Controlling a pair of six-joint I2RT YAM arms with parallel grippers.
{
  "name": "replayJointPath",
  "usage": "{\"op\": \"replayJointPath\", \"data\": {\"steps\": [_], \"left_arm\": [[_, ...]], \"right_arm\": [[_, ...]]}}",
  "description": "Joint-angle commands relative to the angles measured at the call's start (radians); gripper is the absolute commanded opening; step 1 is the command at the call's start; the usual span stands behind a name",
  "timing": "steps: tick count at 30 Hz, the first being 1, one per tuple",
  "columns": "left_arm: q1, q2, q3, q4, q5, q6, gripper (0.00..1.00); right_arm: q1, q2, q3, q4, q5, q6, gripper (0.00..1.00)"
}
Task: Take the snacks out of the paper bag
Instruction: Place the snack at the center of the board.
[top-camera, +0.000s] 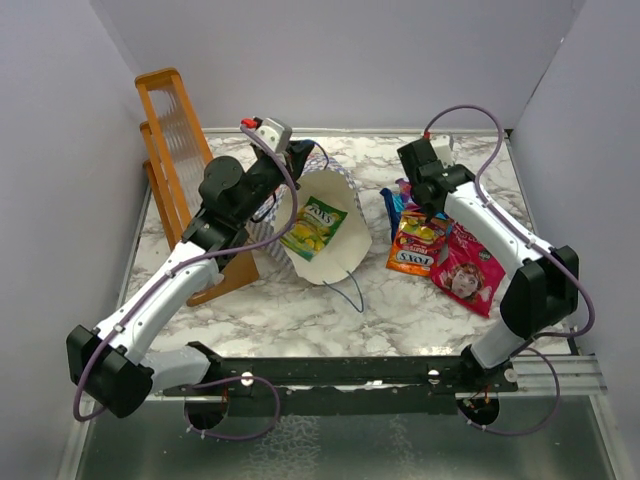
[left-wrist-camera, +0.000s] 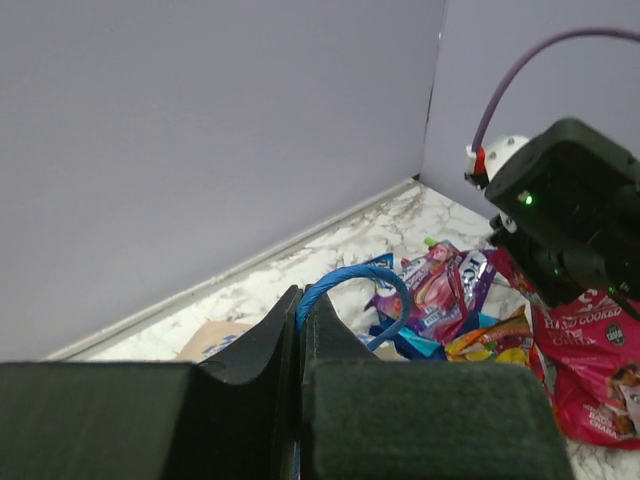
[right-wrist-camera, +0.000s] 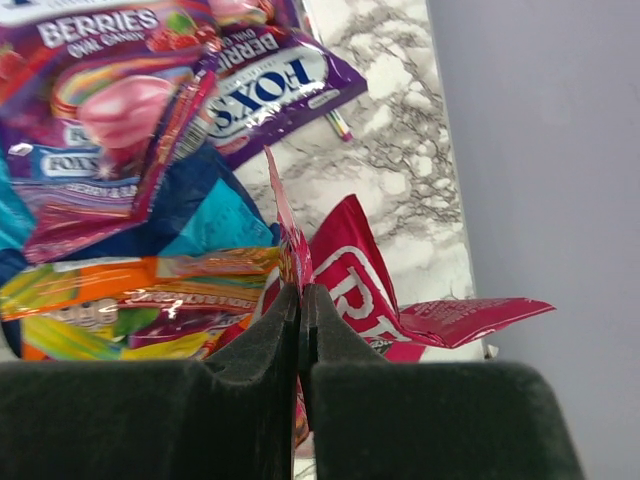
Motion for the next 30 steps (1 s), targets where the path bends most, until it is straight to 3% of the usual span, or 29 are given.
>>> {"op": "replayJointPath", "data": {"steps": [1, 6, 10, 13, 18, 20, 25, 30], "left_arm": [[0.002, 0.019, 0.07, 0.019, -0.05, 0.028, 0.0], [0.013, -0.005, 0.0, 0.057, -0.017, 0.023, 0.0], [0.021, -0.035, -0.045, 0.064, 0.04, 0.024, 0.0], [0.022, -0.054, -0.07, 0.074, 0.035, 0.031, 0.0], [0.022, -0.067, -0.09, 0.079, 0.037, 0.038, 0.0], [0.022, -0.07, -0.093, 0.082, 0.041, 0.032, 0.0], [0.023, -0.065, -0.094, 0.088, 0.059, 0.017, 0.0], [0.024, -0.06, -0.096, 0.089, 0.058, 0.015, 0.0]], "right_arm": [[-0.028, 0.008, -0.039, 0.037, 0.056, -0.024, 0.02], [-0.042, 0.02, -0.071, 0.102, 0.036, -0.079, 0.03], [-0.042, 0.045, -0.051, 0.075, -0.118, -0.051, 0.09], [-0.043, 0.014, -0.028, 0.043, -0.242, -0.004, 0.22], [-0.042, -0.148, -0.103, 0.039, -0.317, 0.035, 0.43], [-0.041, -0.226, -0.157, 0.059, -0.457, 0.039, 0.45], [-0.039, -0.436, -0.356, 0.193, -0.843, 0.061, 0.61], [-0.038, -0.56, -0.501, 0.271, -1.058, 0.117, 0.69]]}}
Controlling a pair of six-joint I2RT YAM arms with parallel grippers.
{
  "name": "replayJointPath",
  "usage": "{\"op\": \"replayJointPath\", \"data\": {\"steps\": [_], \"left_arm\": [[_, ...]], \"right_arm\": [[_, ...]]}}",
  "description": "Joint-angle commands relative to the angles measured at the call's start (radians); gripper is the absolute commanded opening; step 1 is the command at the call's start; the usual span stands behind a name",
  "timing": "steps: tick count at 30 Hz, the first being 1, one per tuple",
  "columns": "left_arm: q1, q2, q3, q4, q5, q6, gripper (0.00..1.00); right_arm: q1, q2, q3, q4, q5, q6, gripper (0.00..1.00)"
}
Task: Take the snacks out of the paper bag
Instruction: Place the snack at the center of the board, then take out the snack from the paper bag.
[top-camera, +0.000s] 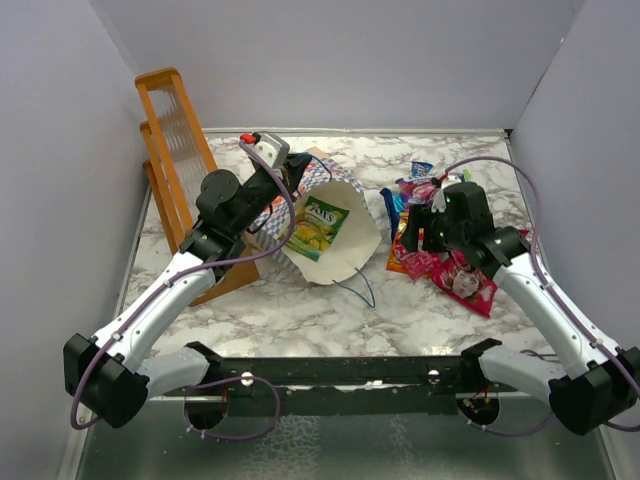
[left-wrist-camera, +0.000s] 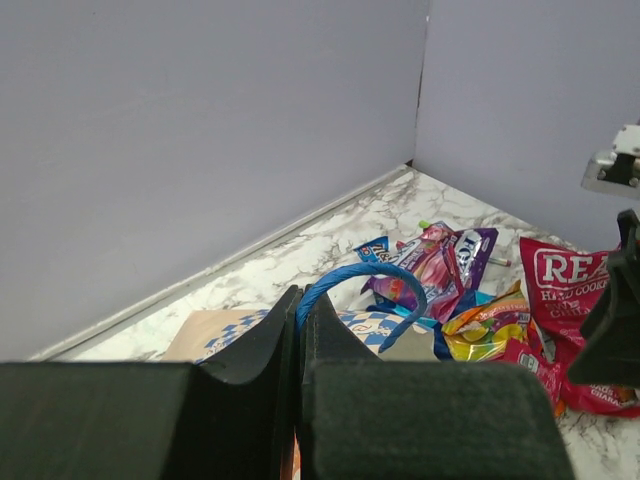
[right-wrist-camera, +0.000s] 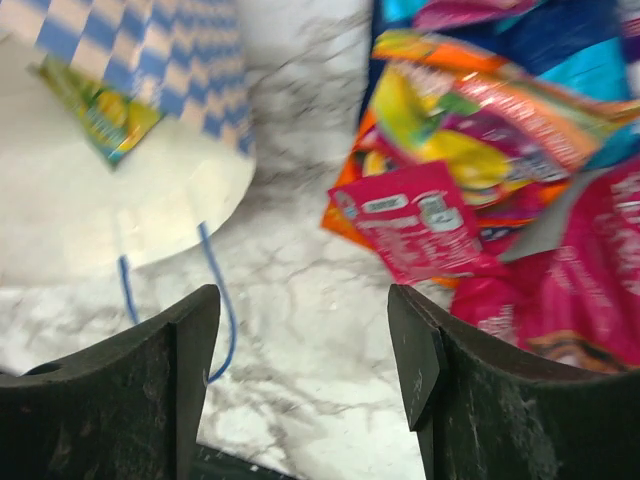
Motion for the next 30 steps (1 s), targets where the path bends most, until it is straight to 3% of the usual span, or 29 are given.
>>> {"op": "replayJointPath", "data": {"steps": [1, 6, 11, 17, 22, 25, 30], "left_arm": [[0.007, -0.012, -0.009, 0.041, 0.021, -0.007, 0.0], [0.008, -0.011, -0.009, 0.041, 0.025, -0.011, 0.0], [0.007, -0.009, -0.009, 0.041, 0.025, -0.011, 0.0], [0.008, -0.006, -0.01, 0.043, 0.028, -0.015, 0.0], [0.008, -0.014, -0.011, 0.042, 0.028, -0.015, 0.0], [0.007, -0.03, -0.012, 0.045, 0.032, -0.017, 0.0], [0.007, -0.057, -0.032, 0.076, 0.057, -0.027, 0.0]], "right_arm": [[0.002, -0.054, -0.106, 0.105, -0.309, 0.061, 0.69], [0.047, -0.091, -0.192, 0.178, -0.382, 0.101, 0.69], [0.244, -0.102, -0.251, 0.353, -0.337, 0.195, 0.68], [0.461, 0.023, -0.281, 0.536, -0.038, 0.567, 0.62], [0.603, 0.191, -0.199, 0.548, 0.279, 0.765, 0.6], [0.617, 0.294, -0.135, 0.466, 0.402, 0.908, 0.6], [0.617, 0.414, -0.107, 0.52, 0.485, 0.963, 0.6]]}}
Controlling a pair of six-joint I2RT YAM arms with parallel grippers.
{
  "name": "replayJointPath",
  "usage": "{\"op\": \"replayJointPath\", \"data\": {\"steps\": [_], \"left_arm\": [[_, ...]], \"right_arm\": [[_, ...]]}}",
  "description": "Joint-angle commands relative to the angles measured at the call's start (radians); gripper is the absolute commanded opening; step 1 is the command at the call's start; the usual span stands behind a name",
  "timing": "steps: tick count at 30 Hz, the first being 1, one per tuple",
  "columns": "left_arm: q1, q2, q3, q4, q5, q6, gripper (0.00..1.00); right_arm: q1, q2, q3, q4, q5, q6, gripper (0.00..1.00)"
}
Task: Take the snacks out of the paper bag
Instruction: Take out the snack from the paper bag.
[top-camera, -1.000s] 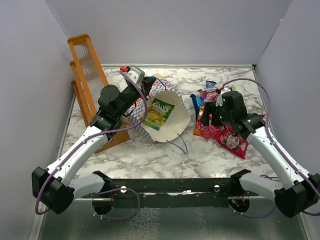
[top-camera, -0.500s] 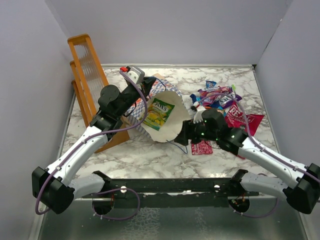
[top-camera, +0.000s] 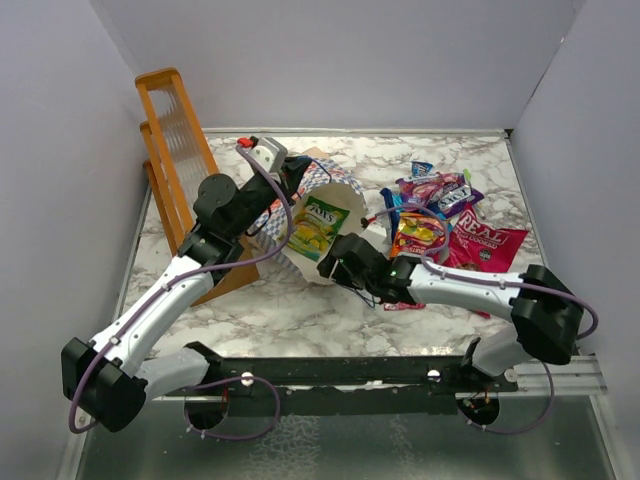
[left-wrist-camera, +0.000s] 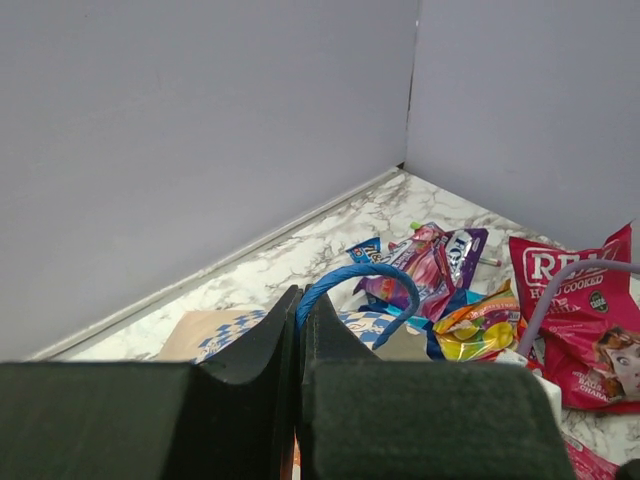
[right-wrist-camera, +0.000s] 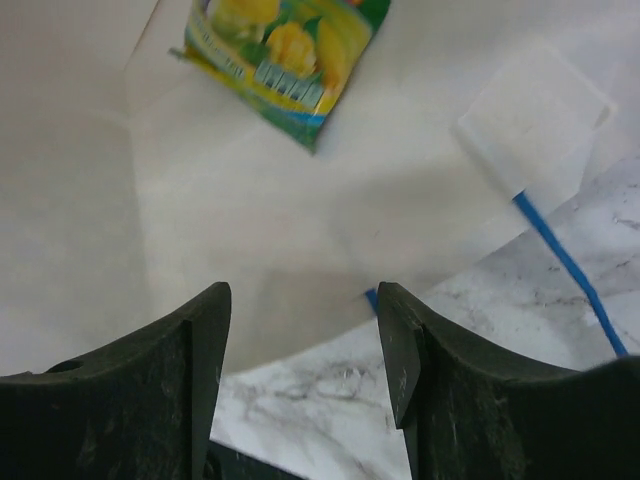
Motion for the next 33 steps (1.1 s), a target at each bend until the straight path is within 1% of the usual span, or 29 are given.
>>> {"op": "replayJointPath", "data": {"steps": [1, 6, 9, 14, 21, 26, 33], "left_arm": [[0.006, -0.044, -0.017, 0.071, 0.05, -0.022, 0.0], [0.007, -0.035, -0.018, 0.077, 0.076, -0.03, 0.0], [0.006, -0.039, -0.02, 0.079, 0.078, -0.027, 0.0], [0.007, -0.04, -0.026, 0.086, 0.089, -0.029, 0.0], [0.007, -0.036, -0.024, 0.095, 0.113, -0.047, 0.0], [0.007, -0.033, -0.022, 0.098, 0.12, -0.059, 0.0], [0.007, -0.03, -0.021, 0.105, 0.133, -0.071, 0.0]], "right_arm": [[0.0, 0.088, 0.059, 0.037, 0.198, 0.137, 0.61], [0.0, 0.204, 0.124, 0.088, 0.211, 0.113, 0.62], [-0.002, 0.256, 0.143, 0.126, 0.208, 0.143, 0.63], [-0.011, 0.314, 0.159, 0.145, 0.228, 0.255, 0.62], [-0.048, 0.387, 0.16, 0.213, 0.164, 0.361, 0.62], [-0.063, 0.439, 0.172, 0.252, 0.165, 0.419, 0.58], [-0.086, 0.531, 0.227, 0.34, 0.18, 0.438, 0.53]]}}
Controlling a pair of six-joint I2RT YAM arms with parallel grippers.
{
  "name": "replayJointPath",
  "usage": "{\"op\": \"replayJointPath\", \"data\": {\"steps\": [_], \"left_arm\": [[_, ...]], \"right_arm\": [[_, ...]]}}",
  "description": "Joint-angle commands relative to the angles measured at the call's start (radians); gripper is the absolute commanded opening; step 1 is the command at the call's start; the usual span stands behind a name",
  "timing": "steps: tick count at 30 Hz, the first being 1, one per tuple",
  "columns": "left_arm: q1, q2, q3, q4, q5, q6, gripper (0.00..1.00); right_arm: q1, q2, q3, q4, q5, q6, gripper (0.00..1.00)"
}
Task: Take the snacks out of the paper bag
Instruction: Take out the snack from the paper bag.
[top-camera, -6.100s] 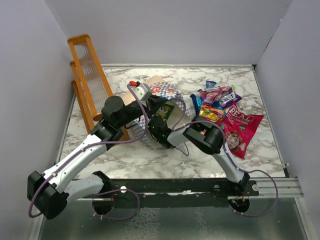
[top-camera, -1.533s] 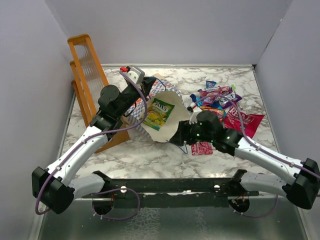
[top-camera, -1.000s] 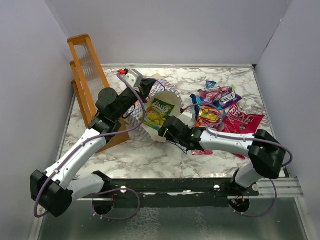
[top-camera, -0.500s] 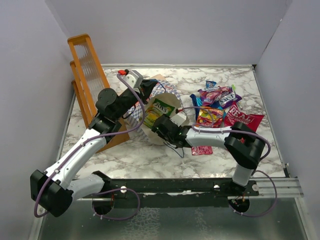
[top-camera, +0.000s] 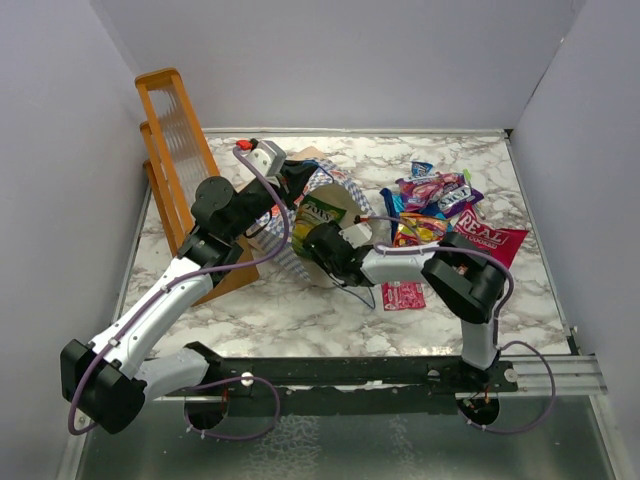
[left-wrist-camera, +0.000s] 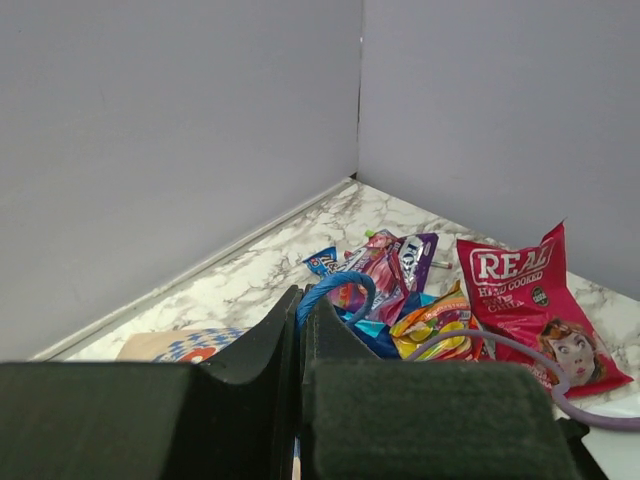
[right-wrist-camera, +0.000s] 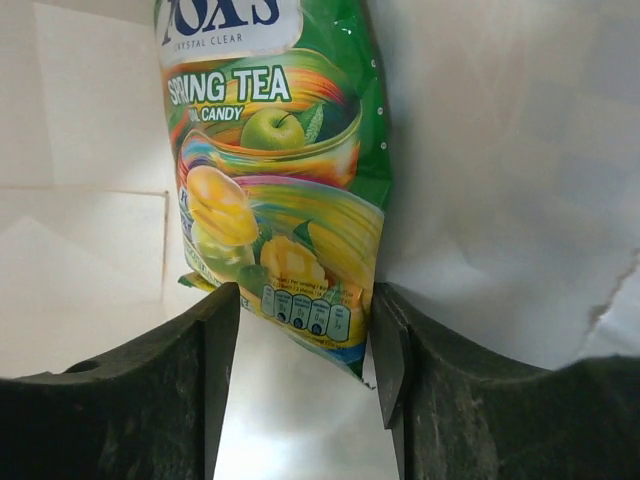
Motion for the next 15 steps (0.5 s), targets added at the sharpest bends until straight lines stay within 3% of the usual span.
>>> {"op": "replayJointPath", "data": {"steps": [1, 5, 9, 15], "left_arm": [[0.006, -0.009, 0.0, 0.062, 0.032, -0.019, 0.0], [0.006, -0.009, 0.0, 0.061, 0.03, -0.018, 0.0], [0.007, -0.006, 0.001, 0.059, 0.021, -0.018, 0.0], [0.008, 0.003, 0.006, 0.046, -0.016, -0.018, 0.0]], "right_arm": [[-0.014, 0.079, 0.052, 0.085, 0.011, 0.049, 0.52], [-0.018, 0.096, 0.06, 0.164, 0.015, 0.022, 0.35], [-0.022, 0.028, 0.06, 0.166, 0.016, -0.098, 0.04], [-0.022, -0.174, -0.031, 0.157, 0.02, -0.314, 0.01]]}}
